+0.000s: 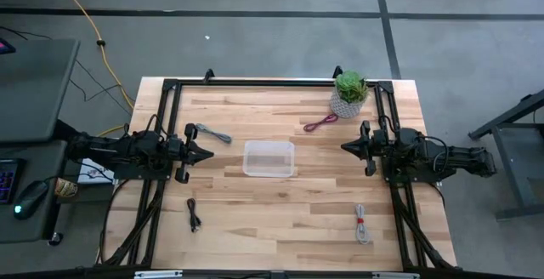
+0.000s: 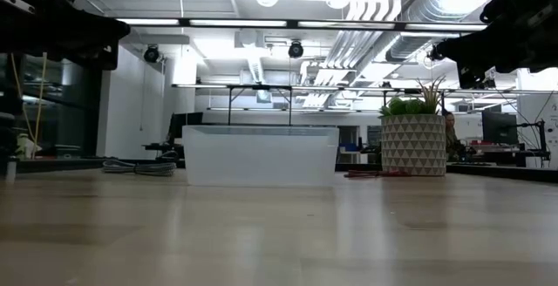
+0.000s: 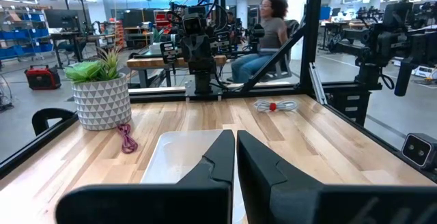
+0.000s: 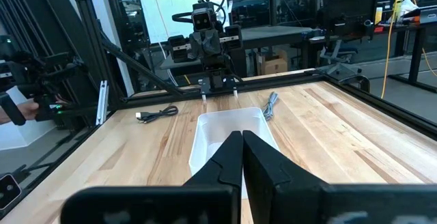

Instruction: Pick and place USB-C Cables

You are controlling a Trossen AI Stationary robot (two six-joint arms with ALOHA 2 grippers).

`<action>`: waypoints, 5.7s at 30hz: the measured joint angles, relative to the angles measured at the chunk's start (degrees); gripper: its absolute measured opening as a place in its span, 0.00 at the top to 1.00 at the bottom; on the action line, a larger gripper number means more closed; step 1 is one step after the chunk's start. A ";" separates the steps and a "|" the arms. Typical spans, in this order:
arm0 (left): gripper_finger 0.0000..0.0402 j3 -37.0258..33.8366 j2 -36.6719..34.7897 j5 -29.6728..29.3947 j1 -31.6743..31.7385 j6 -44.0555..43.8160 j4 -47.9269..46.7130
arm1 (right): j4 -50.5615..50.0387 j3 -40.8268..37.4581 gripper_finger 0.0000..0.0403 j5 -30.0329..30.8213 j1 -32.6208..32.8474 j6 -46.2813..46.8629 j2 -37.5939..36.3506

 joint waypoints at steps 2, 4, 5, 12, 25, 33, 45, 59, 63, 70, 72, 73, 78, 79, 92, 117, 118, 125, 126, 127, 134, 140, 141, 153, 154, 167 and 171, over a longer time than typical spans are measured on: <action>1.00 0.01 0.00 0.00 -0.01 -0.01 -0.02 | 0.00 0.01 1.00 0.00 0.00 0.02 0.02; 1.00 0.02 0.00 -0.02 0.00 0.00 -0.02 | 0.00 -0.01 1.00 0.01 0.00 0.01 0.02; 1.00 0.01 0.00 0.00 -0.01 0.00 -0.01 | 0.00 0.00 1.00 0.00 -0.02 0.00 0.01; 1.00 0.01 0.01 0.00 -0.01 -0.01 -0.01 | 0.00 0.01 1.00 0.00 0.00 -0.01 0.02; 1.00 0.02 0.00 0.00 0.00 -0.02 -0.02 | 0.01 0.00 1.00 0.02 -0.01 0.01 0.01; 1.00 0.00 0.01 0.00 0.00 -0.01 -0.01 | 0.01 0.01 1.00 0.01 -0.01 0.00 0.01; 1.00 0.00 0.00 0.00 0.00 0.00 0.00 | 0.00 -0.01 1.00 0.02 0.00 -0.01 0.01; 1.00 0.02 0.00 0.00 -0.01 -0.02 0.00 | 0.01 -0.02 1.00 0.00 -0.01 0.00 0.01; 1.00 0.00 0.02 0.00 0.00 -0.02 -0.02 | 0.00 -0.01 1.00 0.00 0.00 -0.01 0.02; 1.00 0.02 0.00 0.00 -0.01 -0.02 -0.02 | 0.00 0.01 1.00 0.02 0.00 -0.01 0.02; 1.00 0.00 0.00 -0.02 -0.02 0.00 0.00 | 0.00 0.01 1.00 0.02 -0.02 -0.01 0.02; 1.00 0.00 0.02 -0.02 0.00 0.00 -0.02 | 0.00 -0.01 1.00 0.02 -0.01 0.01 0.01; 1.00 0.00 0.00 0.00 -0.02 0.00 0.00 | 0.04 0.01 1.00 0.02 -0.01 0.02 0.01; 1.00 0.02 0.00 0.00 -0.02 -0.02 -0.02 | 0.16 -0.01 1.00 0.02 -0.02 -0.01 0.01; 1.00 0.02 0.01 0.00 0.00 0.00 -0.02 | 12.20 -0.01 1.00 1.28 0.00 0.00 0.02; 1.00 0.02 0.00 -0.02 -0.02 0.00 -0.02 | -7.71 26.00 0.53 23.86 -0.22 -4.48 30.90; 1.00 0.02 0.00 0.00 -0.01 -0.01 -0.02 | -10.55 27.28 0.53 24.00 -0.47 -5.03 33.14; 1.00 0.00 0.02 0.00 0.00 -0.02 0.00 | -30.42 40.76 0.53 22.08 -5.86 -3.00 48.91; 1.00 0.00 0.02 0.00 0.00 0.00 0.00 | -34.01 43.10 0.53 20.53 -6.81 -2.20 51.38; 1.00 0.02 0.00 0.00 0.00 0.00 -0.02 | -37.11 45.21 0.53 18.94 -7.67 -1.71 53.86; 1.00 0.00 0.00 0.00 0.00 0.00 -0.02 | -46.86 56.62 0.53 14.06 -11.91 -7.95 70.39; 1.00 0.00 0.00 -0.01 -0.01 -0.02 0.00 | -50.65 61.17 0.53 11.49 -15.46 -16.91 83.60; 1.00 0.01 0.00 0.00 -0.02 0.00 -0.02 | -50.66 61.40 0.53 11.32 -16.07 -18.38 85.49; 1.00 0.02 0.01 0.00 0.00 -0.01 -0.02 | -43.66 61.71 0.53 10.87 -20.21 -32.08 101.56; 1.00 0.00 0.00 0.00 0.00 0.00 -0.02 | -42.92 61.71 0.53 11.45 -20.35 -32.98 102.11; 1.00 0.01 0.00 0.00 -0.01 -0.01 -0.02 | -40.76 62.01 0.53 11.85 -22.74 -38.17 105.59; 1.00 0.00 0.00 0.00 -0.01 0.00 -0.02 | -40.57 61.91 0.55 9.74 -23.99 -38.17 105.63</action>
